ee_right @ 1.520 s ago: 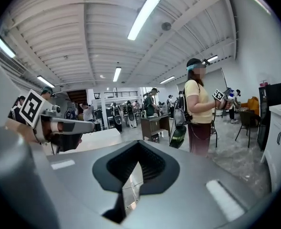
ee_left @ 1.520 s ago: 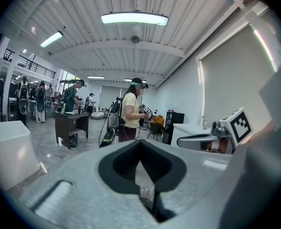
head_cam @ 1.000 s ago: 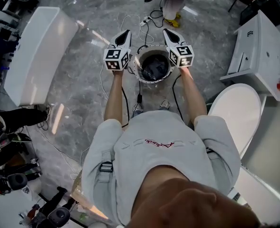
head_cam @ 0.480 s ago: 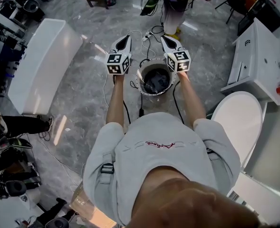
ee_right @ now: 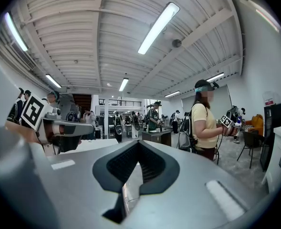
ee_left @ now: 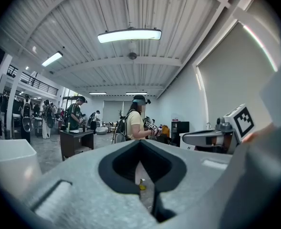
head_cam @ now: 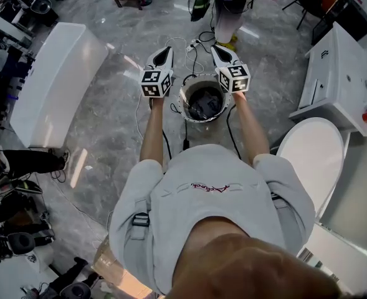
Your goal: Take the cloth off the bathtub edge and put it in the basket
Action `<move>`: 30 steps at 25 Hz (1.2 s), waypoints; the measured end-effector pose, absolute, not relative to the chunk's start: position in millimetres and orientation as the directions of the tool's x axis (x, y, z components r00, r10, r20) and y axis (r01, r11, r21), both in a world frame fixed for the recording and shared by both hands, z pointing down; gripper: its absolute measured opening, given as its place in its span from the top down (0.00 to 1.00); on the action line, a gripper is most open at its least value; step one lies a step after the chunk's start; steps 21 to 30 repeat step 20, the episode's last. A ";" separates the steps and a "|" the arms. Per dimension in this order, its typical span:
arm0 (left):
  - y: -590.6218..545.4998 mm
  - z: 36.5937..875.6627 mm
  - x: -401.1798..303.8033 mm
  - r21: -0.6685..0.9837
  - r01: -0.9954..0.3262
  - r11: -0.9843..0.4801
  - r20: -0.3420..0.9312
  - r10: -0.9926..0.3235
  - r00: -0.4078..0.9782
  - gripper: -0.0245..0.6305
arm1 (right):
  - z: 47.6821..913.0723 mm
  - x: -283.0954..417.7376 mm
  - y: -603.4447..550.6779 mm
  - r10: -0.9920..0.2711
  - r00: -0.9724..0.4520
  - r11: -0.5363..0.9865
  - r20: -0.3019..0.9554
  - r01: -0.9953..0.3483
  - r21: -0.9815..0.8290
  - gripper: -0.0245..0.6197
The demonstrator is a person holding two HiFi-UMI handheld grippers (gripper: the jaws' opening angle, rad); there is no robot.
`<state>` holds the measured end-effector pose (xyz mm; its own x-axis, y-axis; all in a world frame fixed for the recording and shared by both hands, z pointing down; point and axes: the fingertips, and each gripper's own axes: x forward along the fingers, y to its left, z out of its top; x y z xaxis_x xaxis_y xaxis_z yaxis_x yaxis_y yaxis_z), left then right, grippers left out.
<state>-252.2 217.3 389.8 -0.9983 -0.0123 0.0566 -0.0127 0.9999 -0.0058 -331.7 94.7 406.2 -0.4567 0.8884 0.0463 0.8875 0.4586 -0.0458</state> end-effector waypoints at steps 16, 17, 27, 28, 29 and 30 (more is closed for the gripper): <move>207.1 404.9 -253.9 -0.004 -0.042 0.999 0.081 -0.041 -0.996 0.96 | 419.4 -329.2 90.1 0.879 -0.473 0.476 0.062 0.878 -0.055 0.95; 207.9 402.5 -255.4 -0.006 -0.042 0.999 0.079 -0.042 -0.996 0.96 | 416.5 -330.7 91.6 0.879 -0.472 0.475 0.060 0.878 -0.051 0.95; 211.6 393.3 -260.1 -0.009 -0.043 0.999 0.069 -0.042 -0.997 0.96 | 404.8 -335.5 98.2 0.882 -0.468 0.470 0.051 0.882 -0.036 0.95; 211.6 393.3 -260.1 -0.009 -0.043 0.999 0.069 -0.042 -0.997 0.96 | 404.8 -335.5 98.2 0.882 -0.468 0.470 0.051 0.882 -0.036 0.95; 211.6 393.3 -260.1 -0.009 -0.043 0.999 0.069 -0.042 -0.997 0.96 | 404.8 -335.5 98.2 0.882 -0.468 0.470 0.051 0.882 -0.036 0.95; 211.6 393.3 -260.1 -0.009 -0.043 0.999 0.069 -0.042 -0.997 0.96 | 404.8 -335.5 98.2 0.882 -0.468 0.470 0.051 0.882 -0.036 0.95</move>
